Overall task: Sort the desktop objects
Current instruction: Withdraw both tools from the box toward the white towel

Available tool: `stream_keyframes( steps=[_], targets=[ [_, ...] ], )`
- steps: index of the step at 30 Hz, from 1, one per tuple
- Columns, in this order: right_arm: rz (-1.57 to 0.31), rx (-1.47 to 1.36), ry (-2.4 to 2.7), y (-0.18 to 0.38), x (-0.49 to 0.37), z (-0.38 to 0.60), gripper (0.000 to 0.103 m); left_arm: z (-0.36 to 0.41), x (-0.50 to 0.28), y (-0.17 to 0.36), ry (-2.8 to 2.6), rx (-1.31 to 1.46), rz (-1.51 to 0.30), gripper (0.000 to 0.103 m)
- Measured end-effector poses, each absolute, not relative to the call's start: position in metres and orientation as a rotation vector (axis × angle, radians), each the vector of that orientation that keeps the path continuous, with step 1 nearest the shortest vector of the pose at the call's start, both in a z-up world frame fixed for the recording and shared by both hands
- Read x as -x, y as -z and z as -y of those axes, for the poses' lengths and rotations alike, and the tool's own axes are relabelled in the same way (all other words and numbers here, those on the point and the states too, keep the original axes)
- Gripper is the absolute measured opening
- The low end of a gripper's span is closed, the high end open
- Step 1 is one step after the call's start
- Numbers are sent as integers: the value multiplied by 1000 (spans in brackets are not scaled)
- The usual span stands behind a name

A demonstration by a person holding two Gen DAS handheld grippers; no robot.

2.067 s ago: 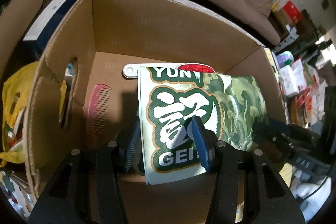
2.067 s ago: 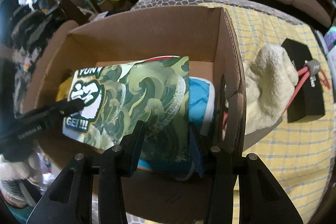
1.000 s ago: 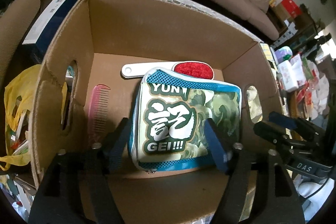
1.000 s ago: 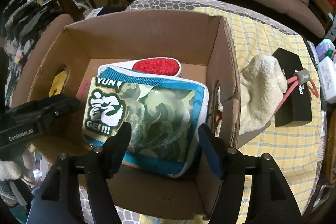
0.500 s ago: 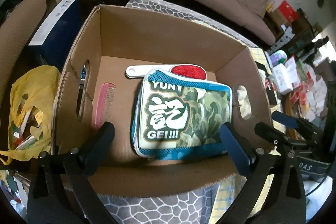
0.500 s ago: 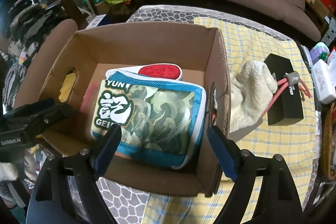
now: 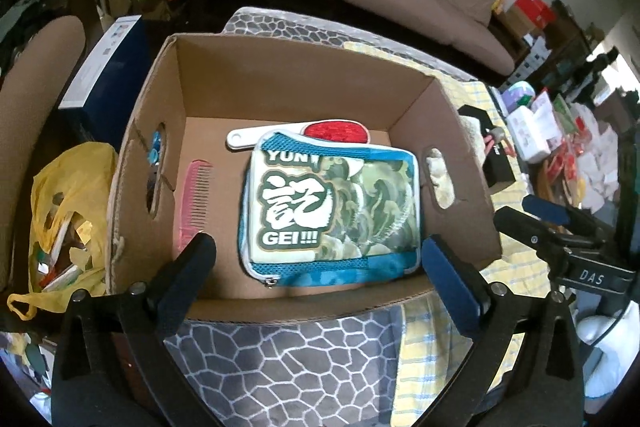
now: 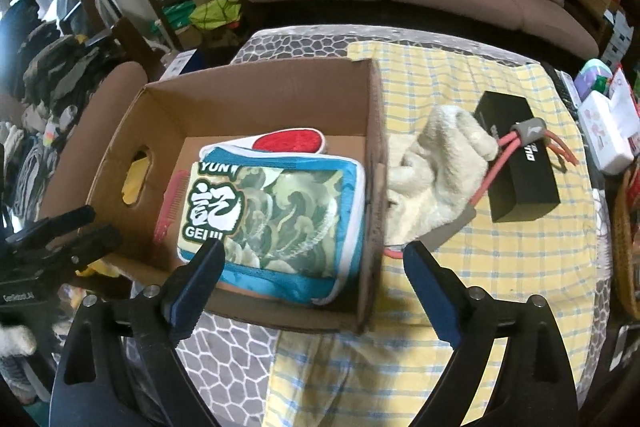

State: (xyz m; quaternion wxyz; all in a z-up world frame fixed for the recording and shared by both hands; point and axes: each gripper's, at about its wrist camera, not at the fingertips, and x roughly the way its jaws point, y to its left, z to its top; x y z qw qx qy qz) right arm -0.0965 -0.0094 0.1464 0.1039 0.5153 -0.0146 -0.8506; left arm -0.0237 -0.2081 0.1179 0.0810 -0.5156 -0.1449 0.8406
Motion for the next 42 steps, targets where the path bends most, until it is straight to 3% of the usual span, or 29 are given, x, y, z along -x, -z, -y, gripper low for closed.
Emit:
stream_keyframes(
  steps=[14, 27, 37, 42],
  targets=[
    [116, -1526, 2613, -153, 86, -100, 92, 109, 35, -146, -2427, 1470, 247, 103],
    [210, -1573, 2626, -131, 98, -189, 91, -23, 97, -148, -2348, 1484, 18, 103],
    [188, -1508, 2618, -118, 120, -204, 80, -73, 160, -127, -2357, 1511, -138, 102],
    [229, -1476, 2604, -99, 137, -206, 76, -84, 192, -108, -2355, 1573, -176, 95]
  ],
)
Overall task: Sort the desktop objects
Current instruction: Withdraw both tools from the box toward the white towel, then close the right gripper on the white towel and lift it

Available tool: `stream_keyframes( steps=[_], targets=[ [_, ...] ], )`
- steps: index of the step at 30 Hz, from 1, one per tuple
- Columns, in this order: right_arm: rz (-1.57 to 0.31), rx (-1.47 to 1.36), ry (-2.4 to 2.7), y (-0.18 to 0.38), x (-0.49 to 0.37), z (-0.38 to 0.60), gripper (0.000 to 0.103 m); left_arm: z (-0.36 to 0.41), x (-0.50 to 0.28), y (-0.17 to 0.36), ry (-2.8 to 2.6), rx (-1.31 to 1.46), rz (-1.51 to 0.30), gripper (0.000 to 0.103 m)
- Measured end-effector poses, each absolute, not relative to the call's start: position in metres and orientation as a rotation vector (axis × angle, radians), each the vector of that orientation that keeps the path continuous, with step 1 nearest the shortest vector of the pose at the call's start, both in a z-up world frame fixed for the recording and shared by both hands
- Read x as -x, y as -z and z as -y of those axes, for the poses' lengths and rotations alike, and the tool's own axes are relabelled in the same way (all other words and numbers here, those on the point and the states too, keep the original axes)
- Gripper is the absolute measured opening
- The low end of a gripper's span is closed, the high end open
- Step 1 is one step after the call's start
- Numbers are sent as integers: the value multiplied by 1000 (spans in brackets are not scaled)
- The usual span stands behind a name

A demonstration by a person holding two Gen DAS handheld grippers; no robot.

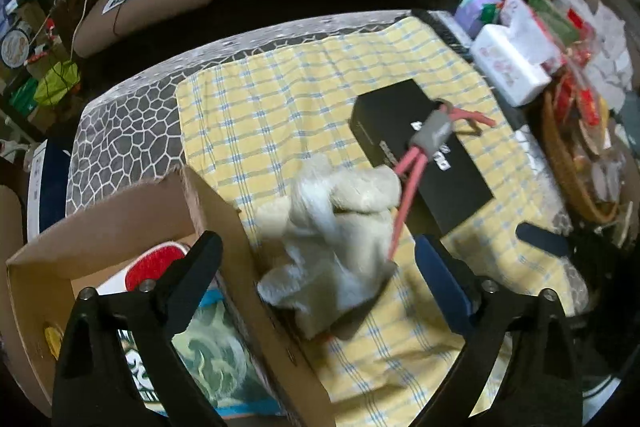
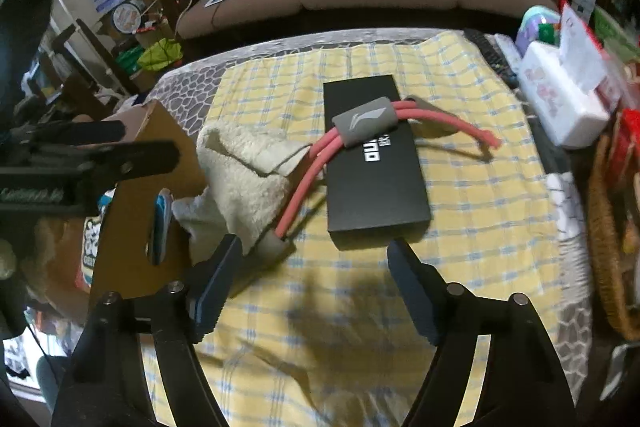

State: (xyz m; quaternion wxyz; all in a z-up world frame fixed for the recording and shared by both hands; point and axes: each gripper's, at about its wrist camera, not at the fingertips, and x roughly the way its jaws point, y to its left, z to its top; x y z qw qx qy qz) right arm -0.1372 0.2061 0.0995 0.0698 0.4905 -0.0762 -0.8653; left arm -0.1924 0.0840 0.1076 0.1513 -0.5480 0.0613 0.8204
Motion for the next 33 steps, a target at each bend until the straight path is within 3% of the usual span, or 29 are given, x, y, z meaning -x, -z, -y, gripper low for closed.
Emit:
stream_keyframes(
  steps=[6, 10, 22, 25, 27, 29, 30, 33],
  targets=[
    [300, -1449, 2549, -80, 152, -202, 64, -102, 209, -88, -2319, 1585, -314, 80],
    [345, -1423, 2526, -71, 160, -197, 59, -105, 220, -75, -2297, 1633, -290, 79],
    [393, -1392, 2451, -46, 180, -174, 59, -96, 237, -61, -2289, 1699, -262, 78],
    [396, -1389, 2466, -42, 185, -174, 60, -103, 239, -57, -2275, 1712, -293, 60],
    [431, -1390, 2464, -39, 187, -177, 58, -108, 240, -55, -2263, 1711, -299, 42],
    [478, -1379, 2450, -36, 189, -179, 49, -112, 239, -53, -2250, 1708, -296, 32],
    [497, -1379, 2442, -35, 190, -179, 47, -113, 238, -54, -2252, 1699, -290, 21],
    [502, -1376, 2441, -35, 190, -178, 47, -116, 234, -62, -2257, 1656, -259, 15]
  ],
)
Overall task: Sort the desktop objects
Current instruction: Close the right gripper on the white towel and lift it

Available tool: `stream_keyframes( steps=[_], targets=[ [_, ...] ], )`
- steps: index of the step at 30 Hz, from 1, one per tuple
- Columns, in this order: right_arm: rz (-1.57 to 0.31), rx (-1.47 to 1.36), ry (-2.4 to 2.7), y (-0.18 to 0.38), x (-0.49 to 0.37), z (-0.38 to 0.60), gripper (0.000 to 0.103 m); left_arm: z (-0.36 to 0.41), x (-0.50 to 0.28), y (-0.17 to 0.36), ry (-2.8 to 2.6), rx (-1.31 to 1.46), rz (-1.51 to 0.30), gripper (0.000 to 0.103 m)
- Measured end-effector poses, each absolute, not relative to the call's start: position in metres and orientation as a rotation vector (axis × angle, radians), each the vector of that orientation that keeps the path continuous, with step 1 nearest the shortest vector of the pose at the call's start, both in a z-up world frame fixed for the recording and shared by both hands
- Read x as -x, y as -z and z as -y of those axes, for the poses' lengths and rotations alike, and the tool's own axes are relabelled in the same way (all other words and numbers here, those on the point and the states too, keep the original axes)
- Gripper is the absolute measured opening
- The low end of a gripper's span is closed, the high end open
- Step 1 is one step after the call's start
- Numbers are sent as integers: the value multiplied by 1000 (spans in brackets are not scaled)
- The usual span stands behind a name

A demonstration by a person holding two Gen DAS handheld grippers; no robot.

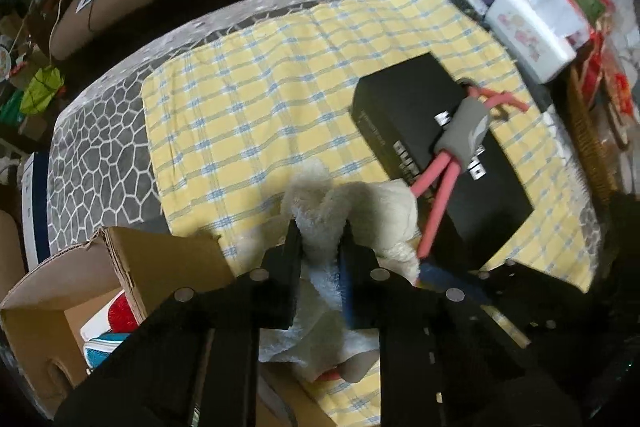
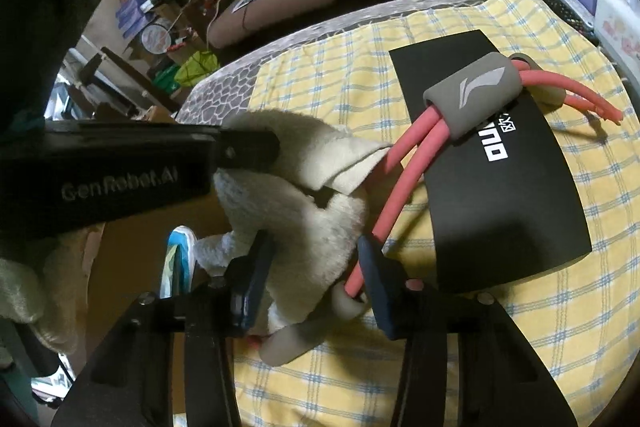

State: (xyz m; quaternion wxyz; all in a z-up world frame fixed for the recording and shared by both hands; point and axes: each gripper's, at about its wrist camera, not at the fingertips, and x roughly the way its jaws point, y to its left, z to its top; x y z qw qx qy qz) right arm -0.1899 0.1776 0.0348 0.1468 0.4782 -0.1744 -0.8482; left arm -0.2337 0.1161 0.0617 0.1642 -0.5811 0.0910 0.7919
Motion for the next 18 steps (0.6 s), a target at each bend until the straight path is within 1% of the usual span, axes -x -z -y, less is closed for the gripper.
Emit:
stream_keyframes(
  steps=[5, 8, 10, 11, 12, 13, 14, 18],
  targets=[
    [513, -1382, 2445, -37, 190, -177, 47, -114, 226, -77, -2236, 1635, -160, 14],
    [574, -1375, 2433, -36, 189, -177, 47, -110, 219, -86, -2210, 1640, -75, 14],
    [643, -1365, 2417, -33, 188, -180, 47, -111, 210, -93, -2198, 1629, -62, 14],
    [670, -1363, 2412, -32, 188, -180, 43, -111, 204, -97, -2199, 1617, -69, 13],
    [690, -1354, 2408, -30, 188, -179, 36, -111, 200, -100, -2199, 1612, -70, 13],
    [696, -1344, 2410, -31, 187, -179, 12, -110, 197, -102, -2198, 1608, -65, 13],
    [690, -1337, 2412, -32, 185, -176, 9, -109, 193, -105, -2199, 1605, -61, 13],
    [667, -1302, 2431, -45, 177, -173, 9, -100, 186, -120, -2217, 1575, -35, 13]
  ],
)
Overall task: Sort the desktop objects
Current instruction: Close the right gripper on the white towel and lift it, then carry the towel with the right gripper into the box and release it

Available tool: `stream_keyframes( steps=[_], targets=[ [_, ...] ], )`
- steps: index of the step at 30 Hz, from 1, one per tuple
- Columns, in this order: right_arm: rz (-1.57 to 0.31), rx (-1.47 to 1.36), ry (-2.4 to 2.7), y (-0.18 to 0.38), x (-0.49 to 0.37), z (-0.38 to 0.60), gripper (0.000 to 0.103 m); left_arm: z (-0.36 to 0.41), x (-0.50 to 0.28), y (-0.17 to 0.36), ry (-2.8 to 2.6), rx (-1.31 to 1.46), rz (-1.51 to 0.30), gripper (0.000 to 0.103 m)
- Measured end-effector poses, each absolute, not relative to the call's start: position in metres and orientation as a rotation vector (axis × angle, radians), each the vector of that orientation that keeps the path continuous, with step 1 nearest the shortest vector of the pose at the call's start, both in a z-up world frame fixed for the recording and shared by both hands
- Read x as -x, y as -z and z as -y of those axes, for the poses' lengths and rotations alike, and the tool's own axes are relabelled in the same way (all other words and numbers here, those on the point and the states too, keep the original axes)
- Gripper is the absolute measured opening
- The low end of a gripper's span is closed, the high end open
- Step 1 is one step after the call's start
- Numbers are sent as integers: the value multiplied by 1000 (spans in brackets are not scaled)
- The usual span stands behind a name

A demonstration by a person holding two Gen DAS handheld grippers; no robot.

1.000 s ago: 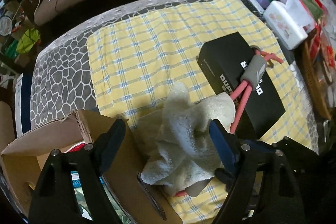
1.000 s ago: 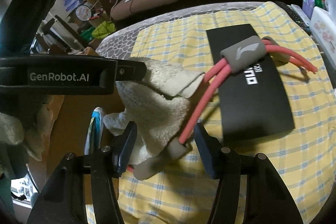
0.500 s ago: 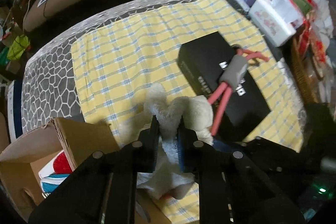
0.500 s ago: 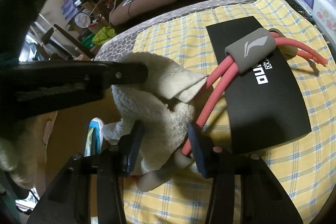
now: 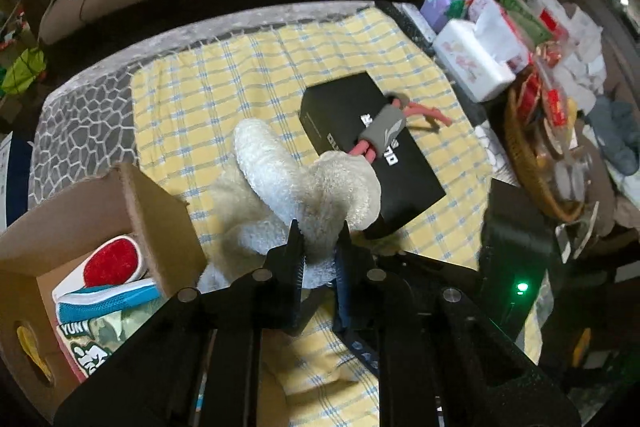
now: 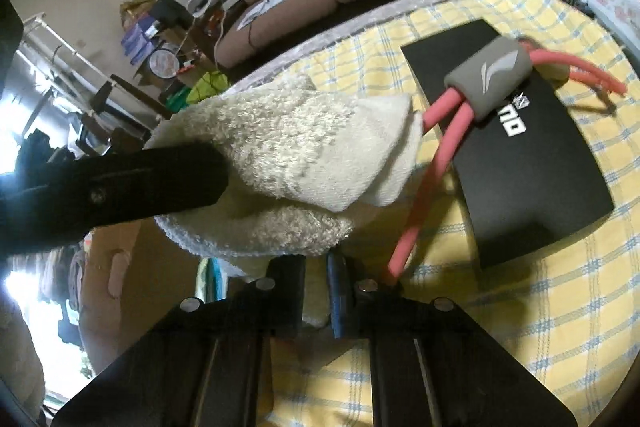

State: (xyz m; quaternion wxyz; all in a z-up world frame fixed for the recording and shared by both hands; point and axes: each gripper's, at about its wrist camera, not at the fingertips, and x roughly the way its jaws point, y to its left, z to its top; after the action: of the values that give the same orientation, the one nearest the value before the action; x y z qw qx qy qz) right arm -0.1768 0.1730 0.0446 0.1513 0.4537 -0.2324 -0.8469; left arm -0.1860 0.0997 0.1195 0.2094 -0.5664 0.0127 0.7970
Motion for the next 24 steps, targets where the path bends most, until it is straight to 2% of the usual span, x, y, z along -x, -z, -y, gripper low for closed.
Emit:
stream_keyframes(
  steps=[15, 24],
  targets=[
    [509, -1120, 2523, -175, 126, -163, 9, -57, 137, -248, -2299, 1354, 103, 13],
    [371, -1036, 2513, -242, 96, -99, 9, 26, 94, -301, -2387, 1280, 157, 13]
  ],
)
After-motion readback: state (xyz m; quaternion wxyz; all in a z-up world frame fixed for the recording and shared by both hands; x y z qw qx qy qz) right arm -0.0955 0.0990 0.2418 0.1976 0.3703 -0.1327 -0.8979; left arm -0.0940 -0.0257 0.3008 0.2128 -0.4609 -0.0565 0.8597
